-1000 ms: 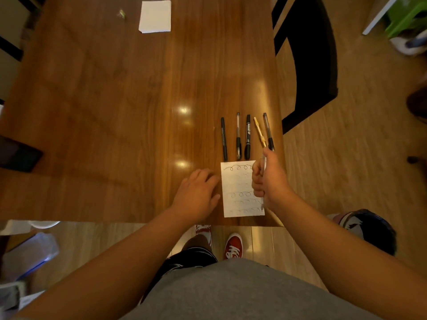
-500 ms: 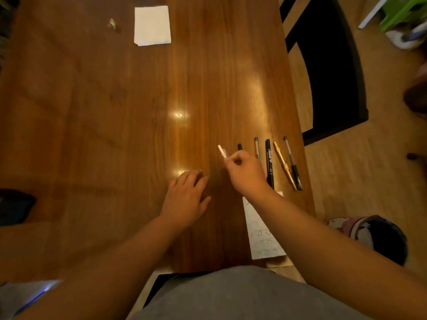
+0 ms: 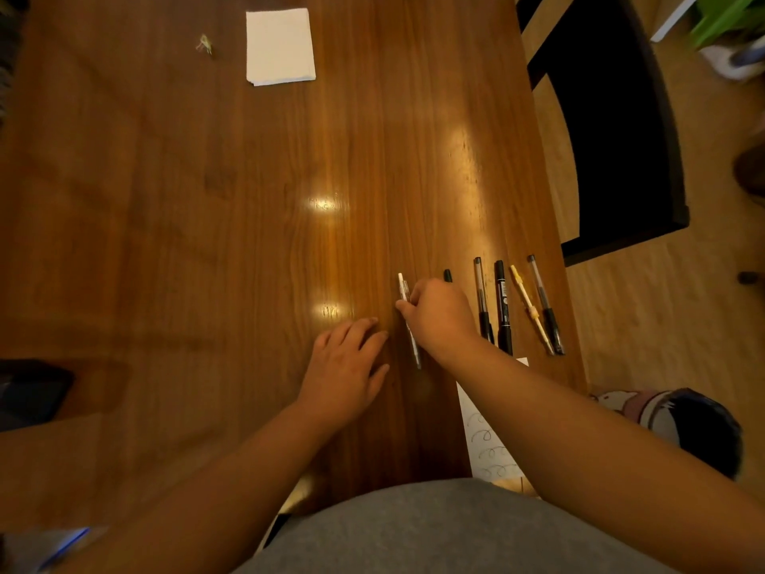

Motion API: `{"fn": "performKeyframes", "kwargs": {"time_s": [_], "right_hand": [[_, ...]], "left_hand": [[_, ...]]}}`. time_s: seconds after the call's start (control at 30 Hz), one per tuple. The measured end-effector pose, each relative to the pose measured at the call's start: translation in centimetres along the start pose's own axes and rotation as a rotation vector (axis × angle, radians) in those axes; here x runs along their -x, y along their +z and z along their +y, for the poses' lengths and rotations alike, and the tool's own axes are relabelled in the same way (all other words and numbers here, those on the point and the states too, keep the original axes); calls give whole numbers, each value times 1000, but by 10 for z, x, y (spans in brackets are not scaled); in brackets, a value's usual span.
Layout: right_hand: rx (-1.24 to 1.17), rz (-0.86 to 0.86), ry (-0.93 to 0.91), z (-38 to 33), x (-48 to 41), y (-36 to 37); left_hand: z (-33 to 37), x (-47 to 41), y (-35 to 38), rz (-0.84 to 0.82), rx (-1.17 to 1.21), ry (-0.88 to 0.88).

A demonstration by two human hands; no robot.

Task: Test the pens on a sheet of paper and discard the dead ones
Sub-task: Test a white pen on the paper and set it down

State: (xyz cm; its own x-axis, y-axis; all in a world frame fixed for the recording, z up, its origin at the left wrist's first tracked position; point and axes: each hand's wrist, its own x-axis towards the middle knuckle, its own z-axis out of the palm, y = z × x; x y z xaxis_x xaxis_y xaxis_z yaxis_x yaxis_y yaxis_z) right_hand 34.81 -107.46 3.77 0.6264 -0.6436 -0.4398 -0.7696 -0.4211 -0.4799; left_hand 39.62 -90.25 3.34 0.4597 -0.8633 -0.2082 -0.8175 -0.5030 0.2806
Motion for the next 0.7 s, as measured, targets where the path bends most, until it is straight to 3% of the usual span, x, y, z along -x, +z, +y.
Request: {"fn": "performKeyframes", "kwargs": {"time_s": [0.27, 0.4, 0.53, 0.7], "right_hand": [[23, 17, -44, 11, 10, -15], [23, 117, 40, 45, 20, -37], [50, 228, 116, 90, 28, -58], [83, 263, 148, 105, 26, -64]], "left_hand": [[13, -12, -6, 16, 5, -42], [40, -33, -16, 58, 74, -59], [77, -66, -26, 6, 165, -134], [105, -101, -28, -158, 48, -216]]}}
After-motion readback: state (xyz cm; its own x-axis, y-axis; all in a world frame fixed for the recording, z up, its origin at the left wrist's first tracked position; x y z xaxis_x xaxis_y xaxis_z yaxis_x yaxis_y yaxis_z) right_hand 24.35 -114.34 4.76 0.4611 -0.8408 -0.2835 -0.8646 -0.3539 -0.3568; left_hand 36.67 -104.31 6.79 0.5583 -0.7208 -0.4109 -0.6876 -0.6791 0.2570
